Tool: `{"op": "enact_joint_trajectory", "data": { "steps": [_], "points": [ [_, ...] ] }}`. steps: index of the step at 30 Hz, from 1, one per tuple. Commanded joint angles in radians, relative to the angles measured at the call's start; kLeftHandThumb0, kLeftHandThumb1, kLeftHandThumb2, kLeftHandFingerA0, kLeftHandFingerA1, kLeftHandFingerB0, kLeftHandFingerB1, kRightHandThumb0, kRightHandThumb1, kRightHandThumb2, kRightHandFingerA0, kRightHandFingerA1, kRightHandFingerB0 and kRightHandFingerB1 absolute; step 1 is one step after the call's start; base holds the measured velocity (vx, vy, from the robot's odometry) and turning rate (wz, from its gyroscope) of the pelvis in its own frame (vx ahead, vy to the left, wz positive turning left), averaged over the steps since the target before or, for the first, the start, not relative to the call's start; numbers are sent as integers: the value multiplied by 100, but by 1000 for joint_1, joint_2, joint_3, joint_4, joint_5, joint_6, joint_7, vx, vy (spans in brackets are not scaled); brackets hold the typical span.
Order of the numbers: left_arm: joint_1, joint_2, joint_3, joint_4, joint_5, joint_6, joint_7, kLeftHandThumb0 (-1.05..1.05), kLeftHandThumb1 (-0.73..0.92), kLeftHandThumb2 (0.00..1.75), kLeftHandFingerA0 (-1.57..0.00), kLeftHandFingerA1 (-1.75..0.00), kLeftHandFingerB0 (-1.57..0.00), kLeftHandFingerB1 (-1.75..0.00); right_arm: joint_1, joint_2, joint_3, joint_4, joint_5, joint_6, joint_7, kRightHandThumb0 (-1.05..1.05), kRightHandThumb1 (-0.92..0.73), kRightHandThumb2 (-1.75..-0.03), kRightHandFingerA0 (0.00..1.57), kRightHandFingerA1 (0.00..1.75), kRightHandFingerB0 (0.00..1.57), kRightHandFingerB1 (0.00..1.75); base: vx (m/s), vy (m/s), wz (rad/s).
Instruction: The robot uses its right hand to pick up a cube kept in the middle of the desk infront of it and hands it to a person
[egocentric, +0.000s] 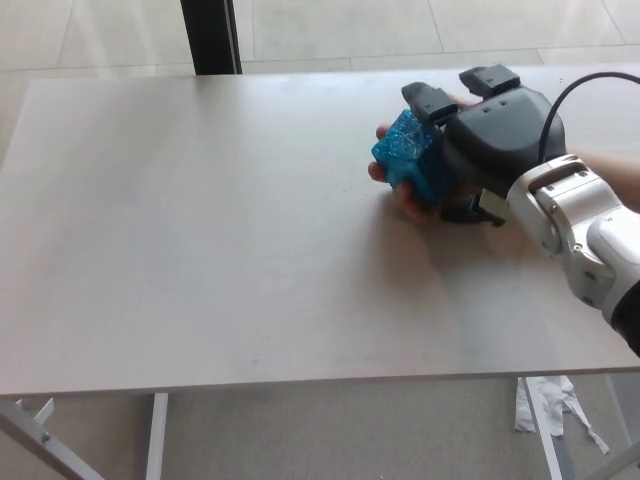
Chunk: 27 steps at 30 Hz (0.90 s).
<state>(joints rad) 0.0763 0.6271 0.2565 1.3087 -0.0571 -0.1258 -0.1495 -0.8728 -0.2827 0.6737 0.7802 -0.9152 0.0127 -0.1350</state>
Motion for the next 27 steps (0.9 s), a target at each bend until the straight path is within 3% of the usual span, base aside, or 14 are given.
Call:
{"op": "enact_joint_trajectory", "data": {
  "steps": [1,2,3,9,11,12,13,14,17,18,19,20,21,27],
  "points": [
    [6,3,15,5,-4,3,9,-67,74,62,-65,-67,-64,-48,8,-123,-183,-327,180,189,472,-97,-49,-73,0,0,0,1,0,0,0],
    [8,3,13,5,-2,-2,8,-67,74,62,-65,-67,-65,-48,21,-132,-207,-369,198,203,488,-99,-56,-96,0,23,0,11,0,0,0],
    [8,4,6,5,6,-1,11,-69,75,62,-66,-68,-65,-48,67,-167,-275,-489,256,210,511,-102,-58,-94,0,18,0,0,0,0,0],
    [15,7,18,5,-6,2,8,-70,73,62,-67,-69,-65,-47,276,-247,-566,-858,441,203,500,-89,-51,-87,0,19,7,9,0,0,0],
    [18,9,16,7,-4,-4,6,-69,74,62,-65,-66,-64,-46,353,-240,-694,-993,522,227,508,-75,-42,-81,0,29,3,33,0,0,0],
    [18,11,16,8,-3,-7,6,-69,74,62,-66,-65,-64,-47,406,-249,-781,-1052,600,195,512,-63,-40,-76,3,47,7,40,0,0,0],
    [17,13,19,9,-5,-5,5,-68,74,62,-66,-64,-65,-47,454,-243,-856,-1110,642,197,517,-57,-55,-58,15,45,19,30,0,0,0],
    [17,14,23,8,-10,-3,4,-67,73,62,-66,-66,-65,-48,497,-234,-924,-1164,664,209,523,-50,-53,-56,37,45,33,33,0,0,0],
    [18,19,28,9,-15,0,1,-69,73,62,-66,-68,-64,-47,643,-194,-1159,-1327,762,244,549,-48,-53,-56,48,46,41,35,0,0,0],
    [18,22,26,9,-12,0,0,-68,73,62,-64,-65,-62,-46,707,-182,-1240,-1356,804,201,538,-44,-53,-56,55,48,44,36,0,0,0],
    [18,22,21,9,-7,-2,3,-68,74,62,-65,-65,-62,-46,765,-167,-1313,-1382,839,164,528,-48,-43,-75,55,58,39,48,0,0,0],
    [18,23,20,9,-6,-1,3,-68,74,62,-64,-66,-62,-46,812,-156,-1372,-1397,864,137,523,-50,-44,-78,61,58,42,49,0,0,0],
    [18,25,21,10,-7,1,3,-68,74,62,-66,-71,-62,-46,910,-135,-1500,-1405,915,90,520,-51,-56,-58,77,49,53,37,0,0,0],
    [21,34,17,8,-1,-14,2,-71,75,62,-65,-67,-63,-48,1210,5,-1744,-1350,1062,-89,387,-47,-55,-57,82,63,63,41,0,0,0]
  ]
}}
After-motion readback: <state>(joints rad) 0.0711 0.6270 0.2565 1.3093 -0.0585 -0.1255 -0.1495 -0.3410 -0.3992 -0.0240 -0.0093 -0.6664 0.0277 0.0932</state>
